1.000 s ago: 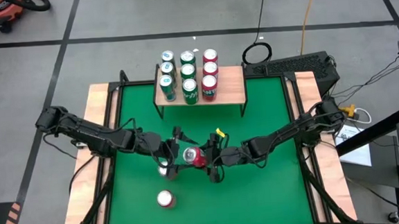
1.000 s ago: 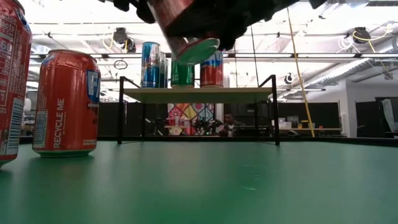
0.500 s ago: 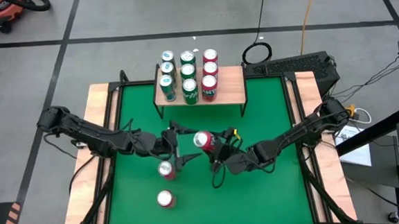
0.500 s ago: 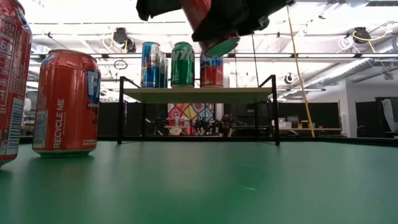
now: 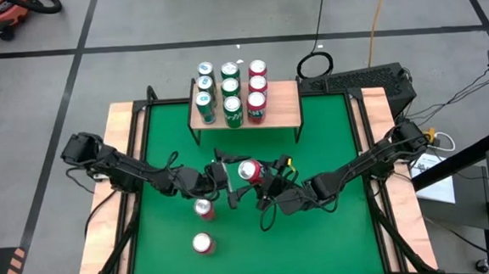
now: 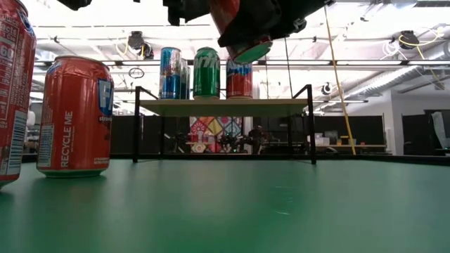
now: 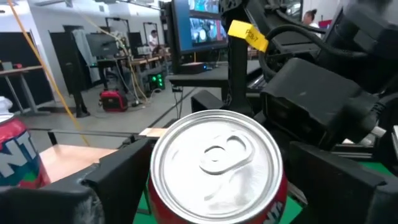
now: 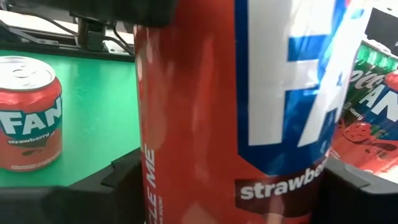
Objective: Place canned beverage on shelf
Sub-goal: Put the orange soda can on the shelf
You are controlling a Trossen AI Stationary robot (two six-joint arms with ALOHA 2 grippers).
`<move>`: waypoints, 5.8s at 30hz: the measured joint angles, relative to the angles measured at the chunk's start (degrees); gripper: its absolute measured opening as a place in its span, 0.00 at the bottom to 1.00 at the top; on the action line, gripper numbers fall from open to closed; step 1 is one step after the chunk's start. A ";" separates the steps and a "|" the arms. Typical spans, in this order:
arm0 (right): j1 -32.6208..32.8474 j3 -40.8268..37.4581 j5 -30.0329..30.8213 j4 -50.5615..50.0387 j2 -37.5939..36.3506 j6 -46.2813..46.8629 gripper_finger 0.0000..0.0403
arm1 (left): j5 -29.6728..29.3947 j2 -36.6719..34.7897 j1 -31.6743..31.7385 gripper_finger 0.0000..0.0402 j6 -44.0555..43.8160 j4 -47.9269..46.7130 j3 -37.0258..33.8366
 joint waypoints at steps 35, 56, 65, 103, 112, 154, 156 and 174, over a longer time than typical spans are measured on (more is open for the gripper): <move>-0.93 0.76 -47.05 -2.89 -7.37 3.80 0.88 | 33.81 -0.01 0.72 0.71 12.49 3.40 0.35; -6.51 0.68 -67.30 1.20 -7.06 7.34 0.88 | 52.09 -0.06 5.45 0.72 20.44 2.77 0.48; -6.62 0.68 -67.28 1.25 -7.06 7.34 0.87 | 51.15 -0.13 5.42 0.72 21.00 2.45 0.48; -8.48 0.42 -68.88 -2.33 -8.34 -1.66 0.73 | 41.46 -0.35 3.91 0.85 9.47 12.56 0.68; -8.87 0.63 -68.51 -3.33 -9.97 -1.46 0.73 | 35.94 -0.26 3.39 0.97 11.19 13.55 0.63; -7.95 -27.80 -33.78 28.57 -27.25 3.37 0.73 | -7.67 4.86 -2.45 1.00 -9.10 5.12 0.44; -7.91 -27.78 -33.95 32.45 -25.72 3.13 0.73 | -7.73 6.16 -2.43 1.00 -9.12 6.31 0.44; -7.90 -26.31 -26.59 54.07 -12.06 2.58 0.73 | -7.54 9.04 0.77 1.00 -11.60 8.09 0.46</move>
